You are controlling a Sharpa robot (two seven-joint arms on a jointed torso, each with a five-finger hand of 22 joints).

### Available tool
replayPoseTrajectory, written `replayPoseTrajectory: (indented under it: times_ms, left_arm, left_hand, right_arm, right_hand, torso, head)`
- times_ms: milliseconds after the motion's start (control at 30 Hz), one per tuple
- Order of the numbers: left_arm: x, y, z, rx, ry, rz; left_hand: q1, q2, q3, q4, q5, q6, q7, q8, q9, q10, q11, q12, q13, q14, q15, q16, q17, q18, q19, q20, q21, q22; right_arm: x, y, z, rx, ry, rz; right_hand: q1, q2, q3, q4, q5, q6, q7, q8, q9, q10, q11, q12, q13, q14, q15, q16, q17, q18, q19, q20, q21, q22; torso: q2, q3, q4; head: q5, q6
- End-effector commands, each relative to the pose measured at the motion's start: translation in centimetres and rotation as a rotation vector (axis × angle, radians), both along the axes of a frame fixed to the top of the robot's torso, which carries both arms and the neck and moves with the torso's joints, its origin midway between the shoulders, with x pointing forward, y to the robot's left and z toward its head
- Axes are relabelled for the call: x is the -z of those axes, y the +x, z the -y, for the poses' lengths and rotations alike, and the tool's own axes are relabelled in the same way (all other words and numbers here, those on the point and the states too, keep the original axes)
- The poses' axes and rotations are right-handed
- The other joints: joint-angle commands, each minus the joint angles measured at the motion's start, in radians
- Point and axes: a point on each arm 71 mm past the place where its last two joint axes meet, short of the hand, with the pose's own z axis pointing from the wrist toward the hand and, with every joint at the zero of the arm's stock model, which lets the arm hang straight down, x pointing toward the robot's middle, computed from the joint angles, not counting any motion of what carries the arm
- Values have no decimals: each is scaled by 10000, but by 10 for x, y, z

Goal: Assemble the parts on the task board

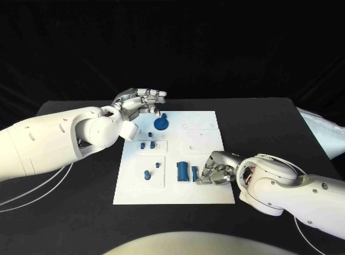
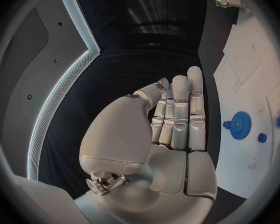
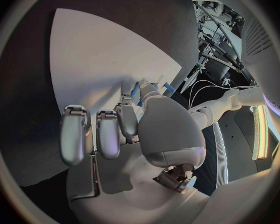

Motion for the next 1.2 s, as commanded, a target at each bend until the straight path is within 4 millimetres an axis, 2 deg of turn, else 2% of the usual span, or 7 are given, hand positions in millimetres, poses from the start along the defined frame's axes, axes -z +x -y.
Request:
replayPoseTrajectory:
  times_ms: [33,433,700,833,933,1033,1200]
  left_arm:
    - [-1,0,1,172,-71,83]
    - [-1,1,-2,91,-49,112]
    - [3,5,-5,-225,-19,176]
    - [13,7,-8,-652,-101,73]
    - [18,10,-9,-1005,-131,81]
    - [32,13,-10,-1554,-54,96]
    - [53,20,-10,-2184,72,-5]
  left_hand:
    - [-96,28,38,-39,49,-69,-35,39,-17,-78,2,49,-12,-53,-14,50,-11,109,-86,-19,30,12]
    - [-123,11,34,-44,45,-76,-34,47,-21,-83,6,54,-19,-63,-11,51,-18,108,-99,-16,32,19]
    - [-538,-99,-185,166,28,-170,-34,65,-43,-183,29,34,-69,-224,67,-13,-78,93,-251,54,-90,-36]
    - [-796,-226,-571,401,18,-408,29,88,-76,-593,193,-398,-358,-1416,296,-1140,-696,93,-1287,264,-1062,-620]
    - [-780,-174,-653,484,22,-503,8,74,-94,-592,268,-661,-555,-1794,396,-1997,-1167,59,-1757,433,-1637,-1041]
    - [-724,-124,-686,583,28,-689,-210,-126,-138,-325,251,-1123,-883,-1906,527,-3240,-1783,97,-2062,593,-2293,-1635]
    - [-679,-119,-578,741,35,-464,-295,-406,-129,-60,477,-2126,-1300,-2282,926,-5116,-2552,31,-2887,951,-3424,-2611]
  right_arm:
    - [-2,-4,1,-246,416,-25]
    - [-39,14,21,494,4086,668]
    - [-54,50,45,2000,6828,194]
    - [-59,76,55,2883,8430,165]
    - [-59,90,59,3341,9022,151]
    - [-54,112,63,3739,9396,167]
    - [-41,142,69,4313,10103,28]
  right_hand:
    - [-74,-195,-145,19,9,-55,7,51,43,-47,33,-108,446,702,-9,-96,926,-148,-38,10,-64,-60]
    - [265,-131,-509,-132,630,-580,197,-238,-29,-269,178,-563,207,733,95,-14,1042,-167,-2,82,-24,31]
    - [969,269,-331,-545,525,-1257,509,-730,-202,-871,438,-1757,-497,650,316,-250,739,-129,-103,280,-143,-149]
    - [1410,508,-30,-863,341,-1517,676,-967,-278,-3045,599,-6501,-3534,-288,453,-2840,-2172,522,-1748,416,-2415,-3506]
    - [1636,654,277,-993,135,-1623,770,-1060,-306,-3521,745,-7647,-4562,-1411,581,-5883,-5105,1058,-3359,530,-4957,-6696]
    - [1649,695,810,-1089,-336,-1591,1035,-1144,-378,-3533,1029,-9429,-6671,-2066,789,-8406,-6733,1029,-3793,889,-6714,-7900]
    - [1584,445,1437,-1355,-428,-2002,1276,-1358,-697,-3815,1443,-10837,-8772,-3576,1475,-11128,-8221,983,-4742,1330,-9079,-9408]
  torso:
    - [-3,-7,-9]
    - [-20,-11,2]
    - [-191,-56,-21]
    - [-366,-99,-53]
    - [-483,-121,-54]
    - [-763,-150,-69]
    - [-1244,-229,-88]
  head:
    - [14,19]
    - [-15,115]
    - [-53,310]
    - [-93,455]
    - [-130,606]
    - [-160,725]
    - [-194,1281]
